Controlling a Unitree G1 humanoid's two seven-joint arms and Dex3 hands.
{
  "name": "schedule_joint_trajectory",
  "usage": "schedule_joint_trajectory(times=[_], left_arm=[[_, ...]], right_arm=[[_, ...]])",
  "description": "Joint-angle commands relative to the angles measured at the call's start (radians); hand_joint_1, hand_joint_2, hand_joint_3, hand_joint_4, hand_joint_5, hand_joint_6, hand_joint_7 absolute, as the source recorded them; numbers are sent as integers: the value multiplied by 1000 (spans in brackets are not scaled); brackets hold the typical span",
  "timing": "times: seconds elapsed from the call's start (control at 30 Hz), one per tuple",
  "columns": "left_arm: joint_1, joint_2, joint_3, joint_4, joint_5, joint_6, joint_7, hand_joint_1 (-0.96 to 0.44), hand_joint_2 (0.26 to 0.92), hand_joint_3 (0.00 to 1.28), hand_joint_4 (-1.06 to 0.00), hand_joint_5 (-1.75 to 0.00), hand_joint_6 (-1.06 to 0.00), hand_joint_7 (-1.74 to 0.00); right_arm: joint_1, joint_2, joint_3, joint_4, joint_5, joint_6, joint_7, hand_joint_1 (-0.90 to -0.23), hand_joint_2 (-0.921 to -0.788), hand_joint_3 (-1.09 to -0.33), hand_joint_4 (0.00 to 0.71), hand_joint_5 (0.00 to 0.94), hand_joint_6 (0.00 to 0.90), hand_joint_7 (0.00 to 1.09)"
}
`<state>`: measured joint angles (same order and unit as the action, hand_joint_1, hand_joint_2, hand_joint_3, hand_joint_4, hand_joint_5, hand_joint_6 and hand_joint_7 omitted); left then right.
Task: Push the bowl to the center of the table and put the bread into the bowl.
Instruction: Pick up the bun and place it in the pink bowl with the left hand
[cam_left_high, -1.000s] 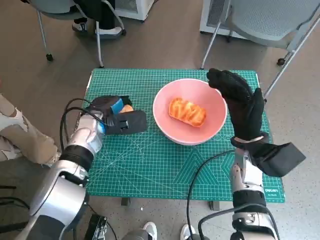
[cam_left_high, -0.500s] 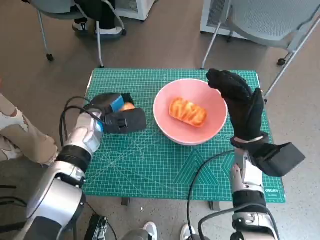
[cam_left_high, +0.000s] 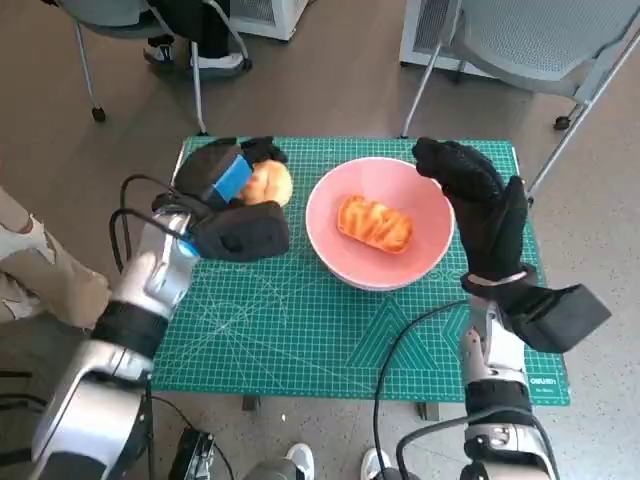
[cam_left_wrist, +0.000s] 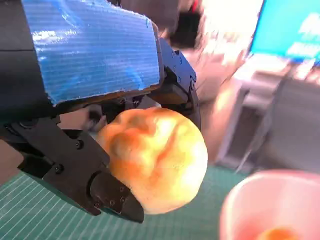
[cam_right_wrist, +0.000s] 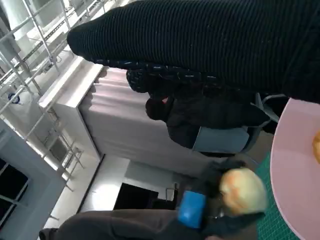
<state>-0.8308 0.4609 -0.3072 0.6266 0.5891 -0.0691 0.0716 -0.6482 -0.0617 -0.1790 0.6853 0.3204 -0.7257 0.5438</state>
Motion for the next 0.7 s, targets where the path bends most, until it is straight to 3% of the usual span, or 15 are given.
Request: schedule_joint_trajectory(times=[0.03,0.37,0.7], left_arm=[[43,21,42,-151,-11,3,-3,1,909,35,-781,-1105,-661,-1088],[67,-51,55,-351,-21,23,-41,1,917,20,-784,-1108,-657,-1085],[22,-152,4,-270,-50,-95,-67,1,919,13,-787,-1091,-660,-1096]], right_arm=[[11,1,-2,7,10,15,6,-624,-921,-791,188,0,36,475],[7,-3,-5,11,11,13,6,-624,-921,-792,185,0,35,475],[6,-4,-12,8,22,22,10,-626,-921,-785,186,1,38,478]])
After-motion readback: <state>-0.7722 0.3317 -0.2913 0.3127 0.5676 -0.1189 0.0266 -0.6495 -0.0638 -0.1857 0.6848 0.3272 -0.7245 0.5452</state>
